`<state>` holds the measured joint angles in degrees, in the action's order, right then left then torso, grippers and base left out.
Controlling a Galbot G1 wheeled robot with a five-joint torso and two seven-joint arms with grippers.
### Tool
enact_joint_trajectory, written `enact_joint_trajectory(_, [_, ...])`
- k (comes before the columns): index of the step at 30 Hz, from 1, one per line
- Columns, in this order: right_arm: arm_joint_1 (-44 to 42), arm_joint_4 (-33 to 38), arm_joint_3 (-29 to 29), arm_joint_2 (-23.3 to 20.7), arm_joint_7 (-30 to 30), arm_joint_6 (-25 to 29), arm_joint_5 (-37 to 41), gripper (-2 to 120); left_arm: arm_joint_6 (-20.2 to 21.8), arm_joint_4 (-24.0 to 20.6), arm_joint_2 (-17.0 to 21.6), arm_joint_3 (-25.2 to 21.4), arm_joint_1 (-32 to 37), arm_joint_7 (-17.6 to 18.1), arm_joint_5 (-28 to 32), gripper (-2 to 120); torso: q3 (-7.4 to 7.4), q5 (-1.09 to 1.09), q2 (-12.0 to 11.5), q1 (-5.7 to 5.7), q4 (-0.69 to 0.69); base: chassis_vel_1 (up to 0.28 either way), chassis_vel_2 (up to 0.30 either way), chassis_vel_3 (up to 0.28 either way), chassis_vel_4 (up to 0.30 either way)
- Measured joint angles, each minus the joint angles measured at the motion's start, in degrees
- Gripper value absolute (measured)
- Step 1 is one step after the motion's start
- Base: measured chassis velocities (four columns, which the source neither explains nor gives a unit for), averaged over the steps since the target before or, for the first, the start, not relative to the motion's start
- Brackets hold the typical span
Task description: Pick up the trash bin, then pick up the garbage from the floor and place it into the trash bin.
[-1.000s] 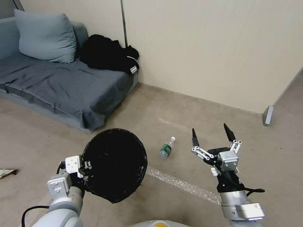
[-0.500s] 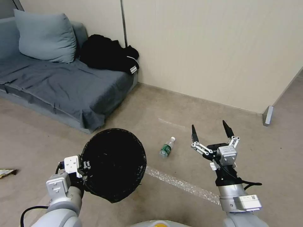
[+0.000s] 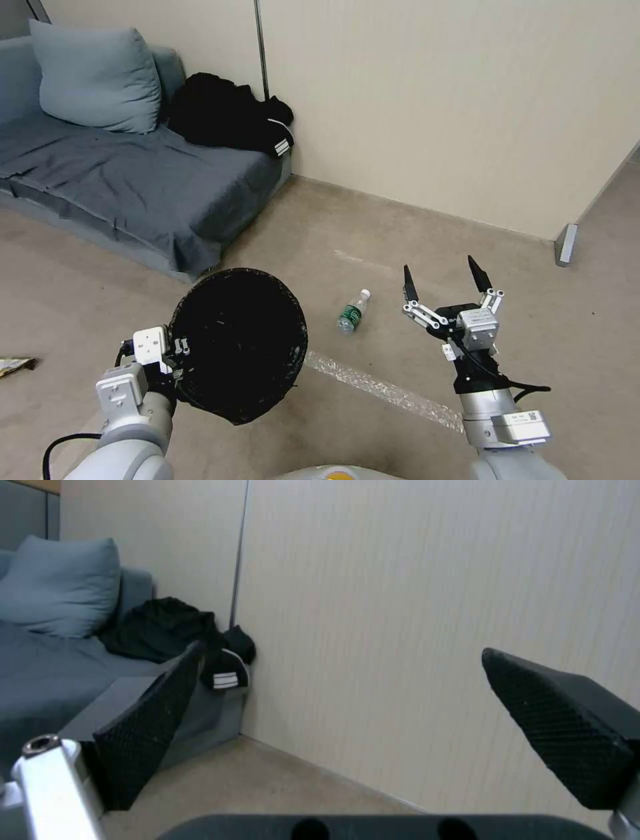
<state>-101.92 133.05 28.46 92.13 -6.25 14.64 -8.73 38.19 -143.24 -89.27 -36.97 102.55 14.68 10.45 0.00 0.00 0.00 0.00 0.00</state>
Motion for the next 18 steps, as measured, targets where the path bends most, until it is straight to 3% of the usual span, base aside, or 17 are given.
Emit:
enact_joint_trajectory(15, [0.0,0.0,-0.2,0.0,0.0,-0.2,-0.9,100,-0.6,0.0,-0.1,0.1,0.0,-0.1,-0.5,1,0.00,0.00,0.0,0.00,0.00,0.000,0.000,0.000,0.000])
enact_joint_trajectory(18, [1.4,0.0,-0.7,0.0,0.8,-2.2,1.1,100,-0.7,0.0,0.0,0.0,0.1,-0.1,-0.6,1,0.00,0.00,0.0,0.00,-0.01,0.000,0.000,0.000,0.000])
